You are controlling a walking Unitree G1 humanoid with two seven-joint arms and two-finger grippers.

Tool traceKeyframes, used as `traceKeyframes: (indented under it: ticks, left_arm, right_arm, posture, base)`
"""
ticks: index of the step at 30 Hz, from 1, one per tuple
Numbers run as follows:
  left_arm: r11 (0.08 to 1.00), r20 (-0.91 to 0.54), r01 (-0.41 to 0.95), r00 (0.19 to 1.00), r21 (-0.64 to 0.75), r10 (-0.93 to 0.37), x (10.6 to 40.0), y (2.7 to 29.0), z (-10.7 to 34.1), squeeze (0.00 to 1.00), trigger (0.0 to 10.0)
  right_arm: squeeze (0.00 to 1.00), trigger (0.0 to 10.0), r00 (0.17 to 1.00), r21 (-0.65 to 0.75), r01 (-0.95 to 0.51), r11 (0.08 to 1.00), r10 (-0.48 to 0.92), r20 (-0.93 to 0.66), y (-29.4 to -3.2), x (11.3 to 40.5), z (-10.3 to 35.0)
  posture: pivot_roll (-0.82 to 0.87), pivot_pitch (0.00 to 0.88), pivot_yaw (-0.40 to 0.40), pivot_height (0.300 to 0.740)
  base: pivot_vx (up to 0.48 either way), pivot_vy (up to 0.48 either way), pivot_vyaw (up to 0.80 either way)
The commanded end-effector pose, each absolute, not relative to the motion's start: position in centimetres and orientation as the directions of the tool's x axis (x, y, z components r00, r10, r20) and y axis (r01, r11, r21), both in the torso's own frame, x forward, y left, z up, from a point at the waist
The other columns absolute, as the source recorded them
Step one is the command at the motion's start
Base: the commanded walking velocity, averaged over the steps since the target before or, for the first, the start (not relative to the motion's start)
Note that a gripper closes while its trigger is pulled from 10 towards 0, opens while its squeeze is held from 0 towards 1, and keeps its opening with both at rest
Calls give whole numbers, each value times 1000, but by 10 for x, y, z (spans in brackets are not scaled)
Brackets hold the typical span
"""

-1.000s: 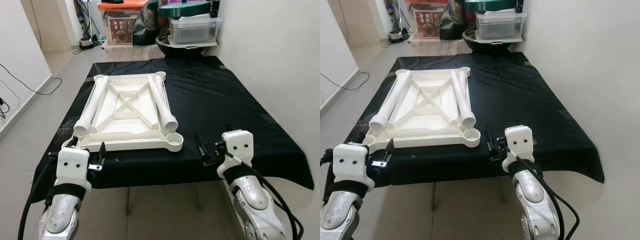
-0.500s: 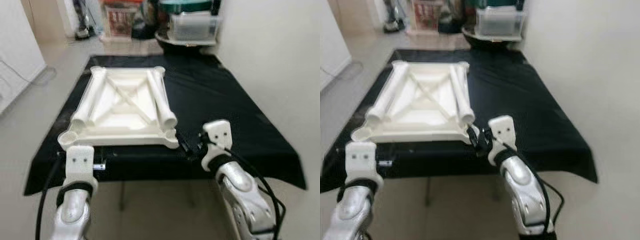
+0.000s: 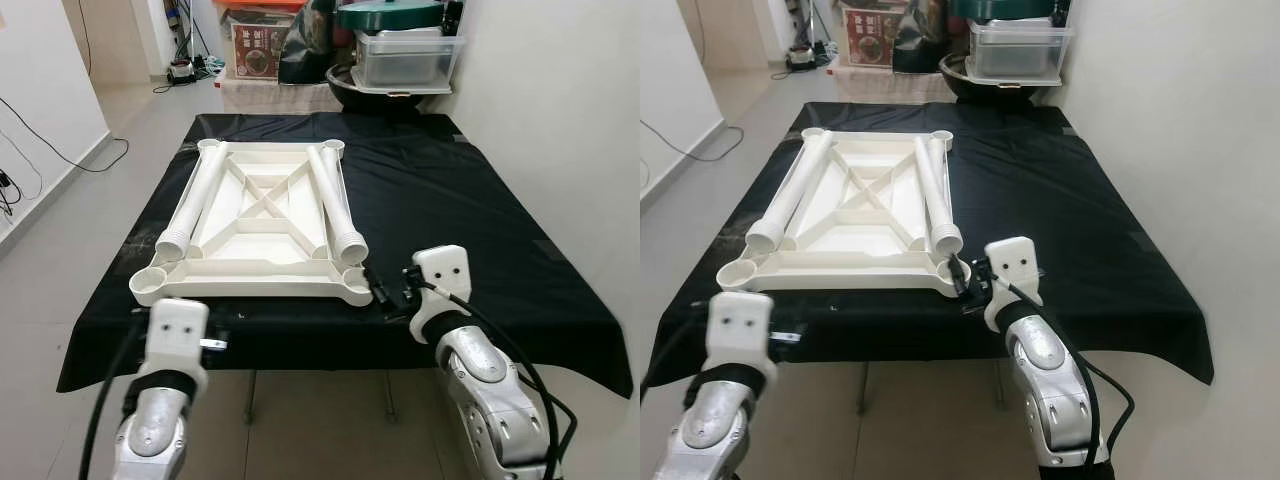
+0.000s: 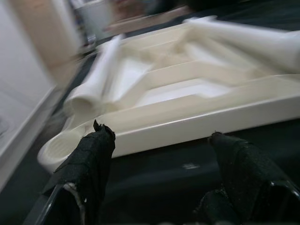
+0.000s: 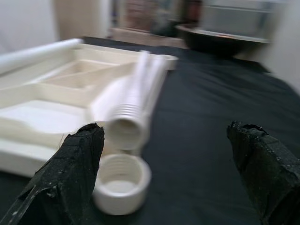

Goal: Building children table

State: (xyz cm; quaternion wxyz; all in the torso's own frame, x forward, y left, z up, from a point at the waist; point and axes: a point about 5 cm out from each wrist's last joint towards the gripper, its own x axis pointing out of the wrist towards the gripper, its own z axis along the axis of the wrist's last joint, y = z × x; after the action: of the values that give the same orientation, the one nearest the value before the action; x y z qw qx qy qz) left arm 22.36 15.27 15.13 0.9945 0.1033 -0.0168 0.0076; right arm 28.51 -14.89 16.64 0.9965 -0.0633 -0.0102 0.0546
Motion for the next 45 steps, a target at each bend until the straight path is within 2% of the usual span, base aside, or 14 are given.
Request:
traceKeyframes:
  ticks: [1, 7, 20, 24, 36, 40, 45]
  left_arm:
    - [972, 56, 73, 995, 222, -87, 220, 148, 155, 0, 10000]
    - [967, 79, 85, 991, 242, -106, 224, 152, 159, 0, 10000]
    - [959, 84, 107, 988, 261, -133, 225, 145, 156, 0, 10000]
    - [970, 97, 34, 993, 242, -59, 224, 151, 156, 0, 10000]
    - [958, 172, -26, 985, 286, -24, 222, 157, 164, 0, 10000]
    - [979, 187, -22, 982, 202, -17, 221, 161, 166, 0, 10000]
    - [984, 202, -41, 979, 172, 6, 220, 164, 168, 0, 10000]
  right_arm:
    - [0, 10000, 999, -130, 23, 991, -17, 50, -163, 286, 169]
    - [0, 10000, 997, -125, 57, 991, -52, 48, -171, 282, 166]
    - [0, 10000, 999, -126, -2, 992, 7, 39, -162, 282, 162]
    - [0, 10000, 999, -116, -15, 993, 18, 30, -160, 283, 160]
    - [0, 10000, 993, -93, -101, 991, 105, 43, -146, 289, 165]
    - [0, 10000, 990, -89, -128, 988, 132, 42, -141, 292, 165]
    - [0, 10000, 987, -85, -150, 985, 155, 46, -137, 294, 167]
  posture:
    - [5, 0, -20, 740]
    - [-7, 0, -3, 740]
    - [-9, 0, 1, 740]
    - [0, 0, 4, 740]
    - [13, 0, -1, 740]
    - [22, 0, -12, 740]
    - [28, 0, -18, 740]
  base:
    - [0, 0, 0]
    - [0, 0, 0]
    - [0, 0, 0]
    - [0, 0, 0]
    - [0, 0, 0]
    - [174, 0, 0]
    - [368, 0, 0]
